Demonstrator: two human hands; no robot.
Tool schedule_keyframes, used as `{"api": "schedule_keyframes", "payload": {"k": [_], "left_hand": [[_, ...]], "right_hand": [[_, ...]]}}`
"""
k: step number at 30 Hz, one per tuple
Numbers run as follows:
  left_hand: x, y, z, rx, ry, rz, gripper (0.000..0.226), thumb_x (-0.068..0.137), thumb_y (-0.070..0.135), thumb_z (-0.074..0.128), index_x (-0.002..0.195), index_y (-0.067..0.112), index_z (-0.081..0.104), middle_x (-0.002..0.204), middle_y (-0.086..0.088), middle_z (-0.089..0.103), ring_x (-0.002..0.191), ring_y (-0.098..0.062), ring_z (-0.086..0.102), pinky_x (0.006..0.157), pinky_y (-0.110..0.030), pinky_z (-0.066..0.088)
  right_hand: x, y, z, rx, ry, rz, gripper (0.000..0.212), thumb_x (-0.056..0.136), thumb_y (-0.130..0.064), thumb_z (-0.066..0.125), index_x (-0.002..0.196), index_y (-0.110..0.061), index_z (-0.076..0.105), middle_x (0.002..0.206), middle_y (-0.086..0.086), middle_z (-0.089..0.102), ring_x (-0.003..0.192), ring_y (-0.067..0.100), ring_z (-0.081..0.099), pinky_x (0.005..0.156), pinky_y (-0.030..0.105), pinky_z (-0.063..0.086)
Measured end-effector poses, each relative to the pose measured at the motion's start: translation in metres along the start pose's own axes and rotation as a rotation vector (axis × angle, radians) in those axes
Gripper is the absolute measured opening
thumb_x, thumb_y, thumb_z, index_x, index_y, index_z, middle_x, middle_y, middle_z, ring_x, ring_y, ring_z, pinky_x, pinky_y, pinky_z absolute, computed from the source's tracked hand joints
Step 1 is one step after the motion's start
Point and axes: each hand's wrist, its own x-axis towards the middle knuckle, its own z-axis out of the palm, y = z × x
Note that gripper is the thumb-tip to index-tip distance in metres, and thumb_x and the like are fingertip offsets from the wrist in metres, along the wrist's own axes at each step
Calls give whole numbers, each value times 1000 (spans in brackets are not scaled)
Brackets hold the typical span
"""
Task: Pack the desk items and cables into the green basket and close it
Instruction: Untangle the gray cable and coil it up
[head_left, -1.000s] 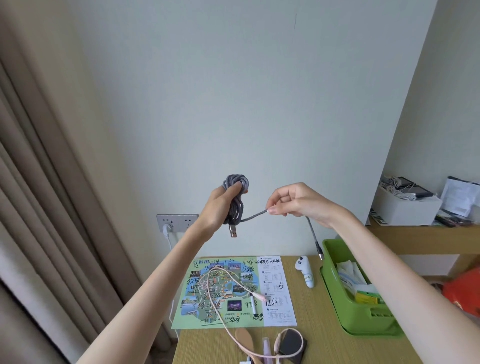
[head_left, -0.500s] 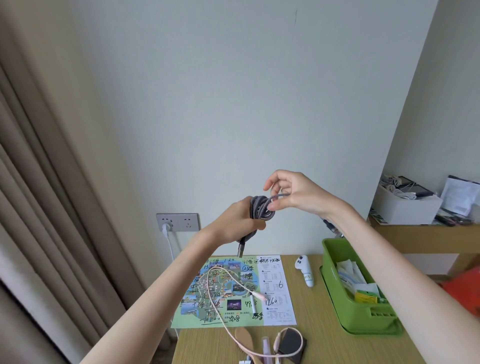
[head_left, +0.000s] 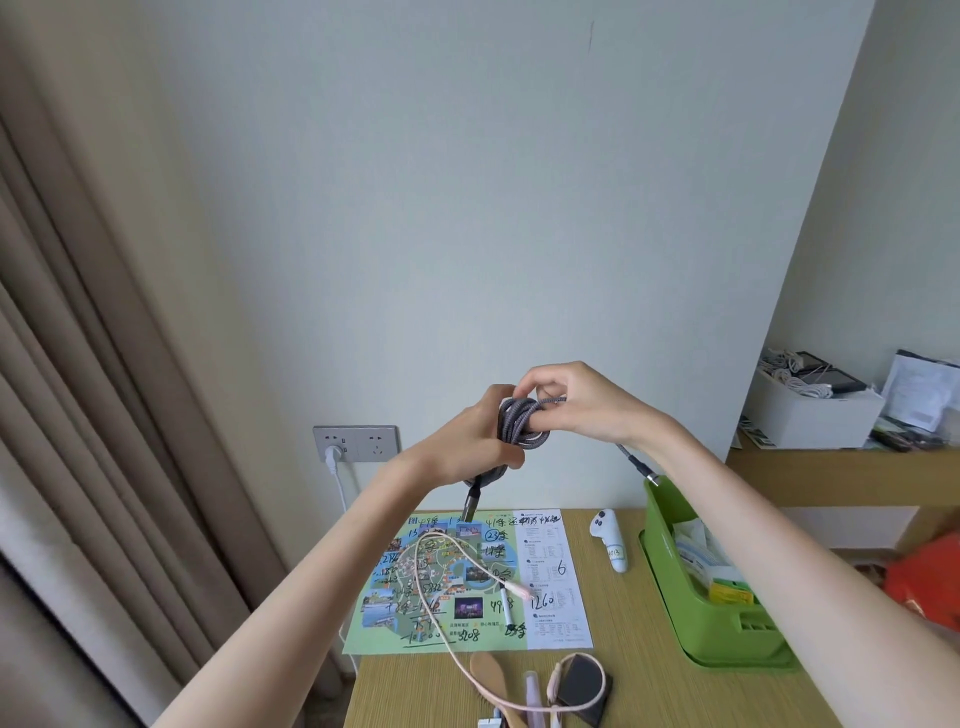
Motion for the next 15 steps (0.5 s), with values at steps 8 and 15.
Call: {"api": "schedule_keyframes", "payload": {"k": [8, 15], "left_hand": [[-3, -7, 1, -107, -15, 24, 31, 85, 27, 73, 92, 12, 47, 62, 2, 57, 50, -15, 47, 49, -25, 39], [-7, -9, -1, -19, -61, 64, 30, 97, 28, 57, 104, -1, 53, 58, 8, 49, 51, -10, 41, 52, -23, 37]], "right_hand": [[-1, 7, -3, -125, 117, 47, 28, 56, -42, 58, 76, -23, 67, 58, -5, 56, 61, 11, 45, 65, 33, 36], [-5, 8, -14, -97, 94, 51, 19, 72, -21, 82, 85, -14, 71, 72, 5, 62, 69, 14, 54, 71, 33, 40]]}}
